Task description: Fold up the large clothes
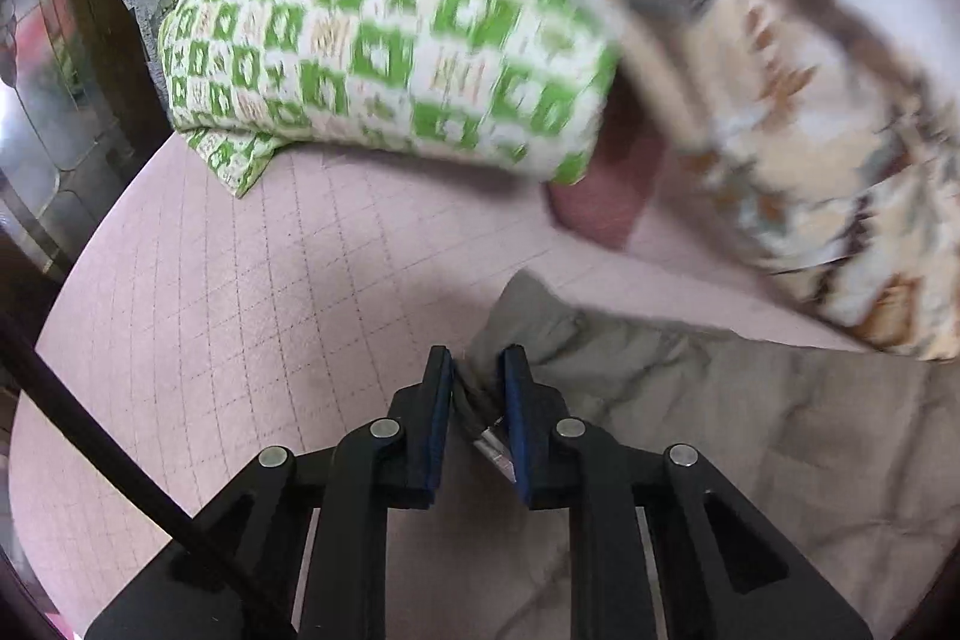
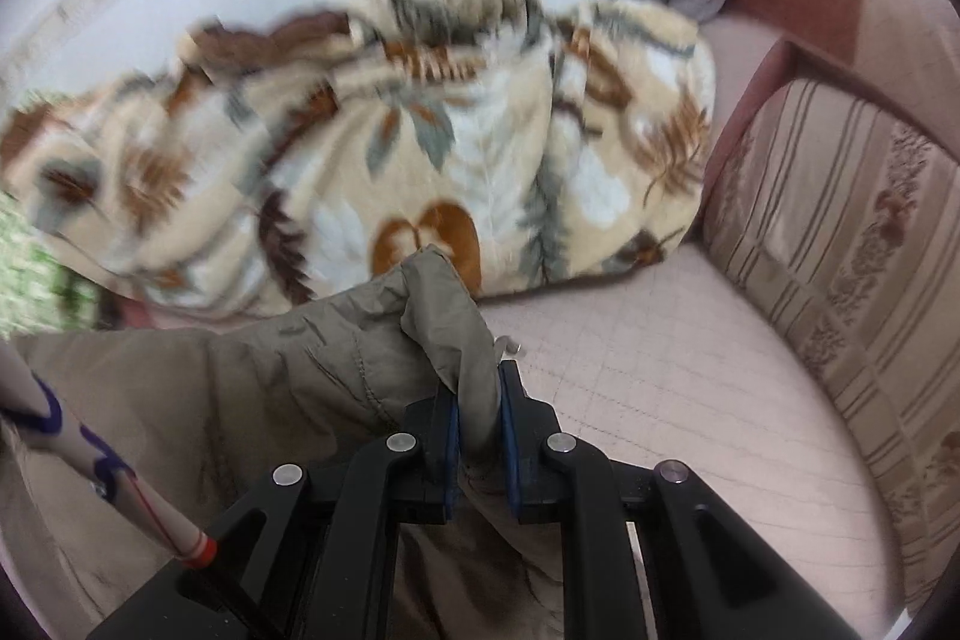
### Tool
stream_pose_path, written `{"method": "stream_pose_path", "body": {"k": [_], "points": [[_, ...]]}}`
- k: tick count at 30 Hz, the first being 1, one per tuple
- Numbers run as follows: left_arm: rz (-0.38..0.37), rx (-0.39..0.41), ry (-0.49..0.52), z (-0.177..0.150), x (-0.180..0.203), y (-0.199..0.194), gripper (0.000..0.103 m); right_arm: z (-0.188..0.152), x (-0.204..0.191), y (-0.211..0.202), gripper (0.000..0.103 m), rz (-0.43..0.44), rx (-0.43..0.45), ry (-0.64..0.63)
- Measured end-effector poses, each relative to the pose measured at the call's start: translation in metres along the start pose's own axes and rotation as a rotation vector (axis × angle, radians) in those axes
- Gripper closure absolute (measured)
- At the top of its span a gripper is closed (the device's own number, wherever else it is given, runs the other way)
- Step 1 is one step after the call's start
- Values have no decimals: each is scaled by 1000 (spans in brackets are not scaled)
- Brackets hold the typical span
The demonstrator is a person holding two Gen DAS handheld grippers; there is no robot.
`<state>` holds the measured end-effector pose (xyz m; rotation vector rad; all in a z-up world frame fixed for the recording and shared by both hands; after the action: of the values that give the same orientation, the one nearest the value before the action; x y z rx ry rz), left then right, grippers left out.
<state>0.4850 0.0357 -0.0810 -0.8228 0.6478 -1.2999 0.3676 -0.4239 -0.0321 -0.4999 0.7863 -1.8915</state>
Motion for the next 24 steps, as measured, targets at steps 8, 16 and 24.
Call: {"method": "stream_pose_path", "body": {"k": [8, 16, 24], "points": [[73, -191, -168, -39, -45, 103, 87, -48, 2, 110, 79, -124, -140, 7], [10, -38, -197, -23, -82, 26, 82, -41, 36, 92, 53, -69, -112, 160], [-7, 188, -118, -64, -101, -122, 52, 3, 13, -55, 52, 87, 120, 87]]}}
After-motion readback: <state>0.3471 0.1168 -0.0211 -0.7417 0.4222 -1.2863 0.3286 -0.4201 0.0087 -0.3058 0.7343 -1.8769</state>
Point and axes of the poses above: each gripper's, at about its wrist camera, not at the fingertips, and y roughly the way its jaws point, x to its right, z to its top, the point moved 4 cm from there along y, roughly the way its jaws point, and after that the axes turned 1 degree about -y, right-handed, at the moved point
